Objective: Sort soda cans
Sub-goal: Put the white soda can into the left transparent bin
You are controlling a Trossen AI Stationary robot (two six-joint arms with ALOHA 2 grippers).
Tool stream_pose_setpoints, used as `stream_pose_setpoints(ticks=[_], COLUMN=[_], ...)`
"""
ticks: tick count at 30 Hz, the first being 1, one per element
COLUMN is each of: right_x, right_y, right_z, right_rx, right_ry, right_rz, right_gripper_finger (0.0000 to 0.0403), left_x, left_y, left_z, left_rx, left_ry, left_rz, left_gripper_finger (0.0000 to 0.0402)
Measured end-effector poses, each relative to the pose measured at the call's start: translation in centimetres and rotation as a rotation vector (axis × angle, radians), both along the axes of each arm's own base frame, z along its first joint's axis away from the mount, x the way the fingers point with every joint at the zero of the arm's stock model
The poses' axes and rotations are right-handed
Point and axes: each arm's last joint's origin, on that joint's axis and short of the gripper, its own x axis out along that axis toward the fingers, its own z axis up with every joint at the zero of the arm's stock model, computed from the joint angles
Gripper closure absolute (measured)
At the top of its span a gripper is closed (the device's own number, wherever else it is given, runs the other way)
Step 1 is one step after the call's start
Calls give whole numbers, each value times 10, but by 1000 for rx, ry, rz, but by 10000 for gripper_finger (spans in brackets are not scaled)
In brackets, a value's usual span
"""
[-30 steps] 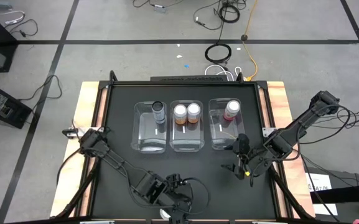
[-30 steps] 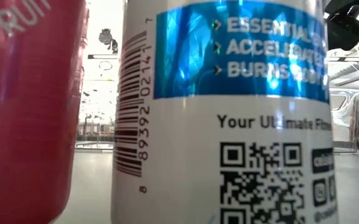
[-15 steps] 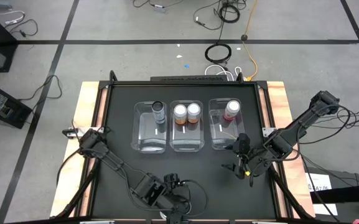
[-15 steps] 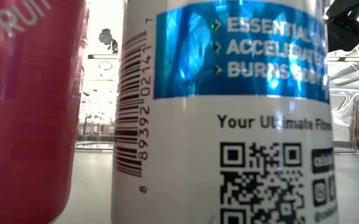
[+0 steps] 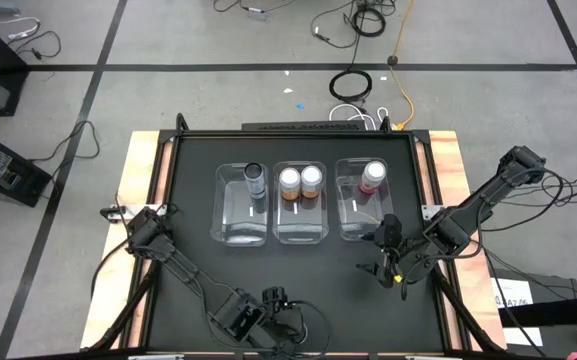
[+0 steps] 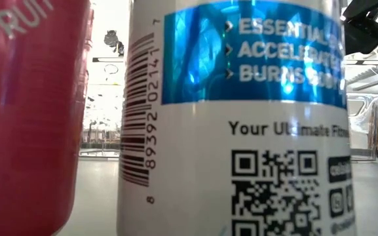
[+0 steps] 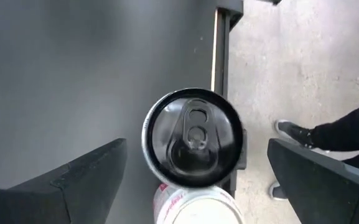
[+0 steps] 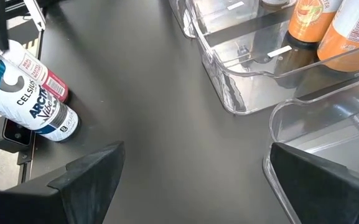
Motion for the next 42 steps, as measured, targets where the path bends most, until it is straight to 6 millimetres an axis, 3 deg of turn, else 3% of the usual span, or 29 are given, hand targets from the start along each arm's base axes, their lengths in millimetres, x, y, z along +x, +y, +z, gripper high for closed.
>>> stream_pose_setpoints(ticks=[6,17,42], right_x=[0,0,0], right_y=[0,0,0], right_z=[0,0,0], right_rx=[1,2,-1], right_ry=[0,-1,2], right_rz=[0,-1,-1], right_gripper_finger=[9,9,9], left_x=[7,10,14], left_y=[-6,-2,-3], left_z=[-21,-20,-18], left_rx=[7,89,20], left_ry=[36,-35,-53], left_rz=[-9,65,77], left_gripper_finger=[6,6,6])
